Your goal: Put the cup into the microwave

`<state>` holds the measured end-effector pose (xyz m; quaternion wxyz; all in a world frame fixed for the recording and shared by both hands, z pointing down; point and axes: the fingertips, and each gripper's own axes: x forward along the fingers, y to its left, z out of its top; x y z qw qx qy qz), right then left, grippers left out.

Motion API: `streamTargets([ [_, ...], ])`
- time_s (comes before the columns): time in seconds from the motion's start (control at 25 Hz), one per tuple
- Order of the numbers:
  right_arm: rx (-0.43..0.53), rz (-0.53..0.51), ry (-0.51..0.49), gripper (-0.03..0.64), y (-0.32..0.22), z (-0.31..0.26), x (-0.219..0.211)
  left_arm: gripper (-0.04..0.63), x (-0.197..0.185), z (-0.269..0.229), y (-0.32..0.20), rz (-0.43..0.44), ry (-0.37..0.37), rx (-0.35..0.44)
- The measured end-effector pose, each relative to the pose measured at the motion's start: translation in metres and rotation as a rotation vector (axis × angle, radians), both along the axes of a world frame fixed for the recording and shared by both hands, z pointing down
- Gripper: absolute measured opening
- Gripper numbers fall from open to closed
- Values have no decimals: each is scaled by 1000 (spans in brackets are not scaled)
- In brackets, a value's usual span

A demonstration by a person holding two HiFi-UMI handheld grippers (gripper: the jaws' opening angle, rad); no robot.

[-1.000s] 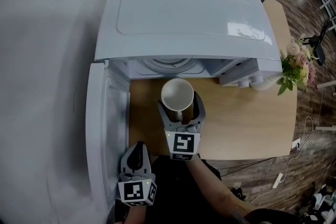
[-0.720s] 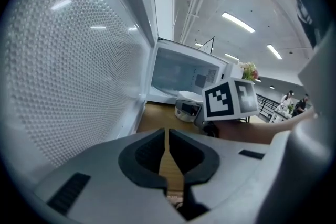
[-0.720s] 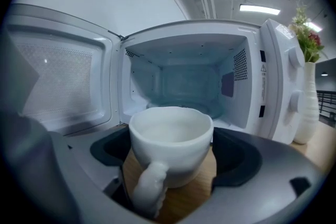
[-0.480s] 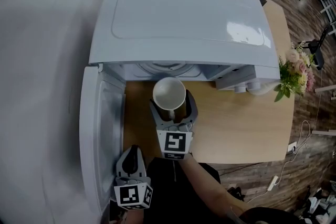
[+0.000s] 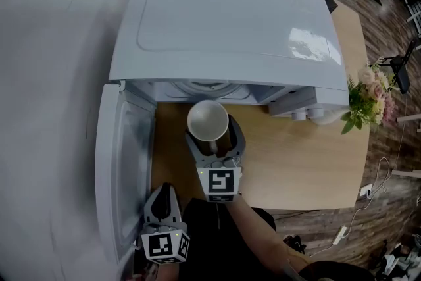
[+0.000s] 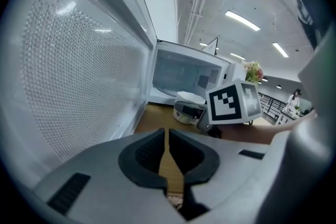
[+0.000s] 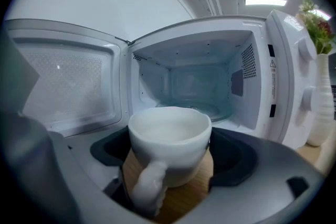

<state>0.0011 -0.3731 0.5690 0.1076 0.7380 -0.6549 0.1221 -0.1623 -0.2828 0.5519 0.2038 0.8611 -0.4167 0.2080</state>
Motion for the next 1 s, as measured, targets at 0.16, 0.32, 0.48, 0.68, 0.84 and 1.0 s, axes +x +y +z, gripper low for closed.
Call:
streamTargets([
  [0.16,-4,-18,-8,439,6,0,0,11,5,-3,3,-2,-2,6],
  [0.32,-14,-25,-17,439,15,-2,1,11,7,-6,7,-6,1,10],
  [0.48,-15,-21,-14,439,24,-6,6,11,12,-10,10,5,6,22],
  [0.68,-16,-9,-15,439,36,-15,12,11,17,-15,15,30,13,32],
  [0.84,-18,0,-7,439,47,-25,17,11,21,-21,16,49,22,46],
  [1.0,-17,19,0,439,56,-37,25,11,30,-27,16,77,38,63],
])
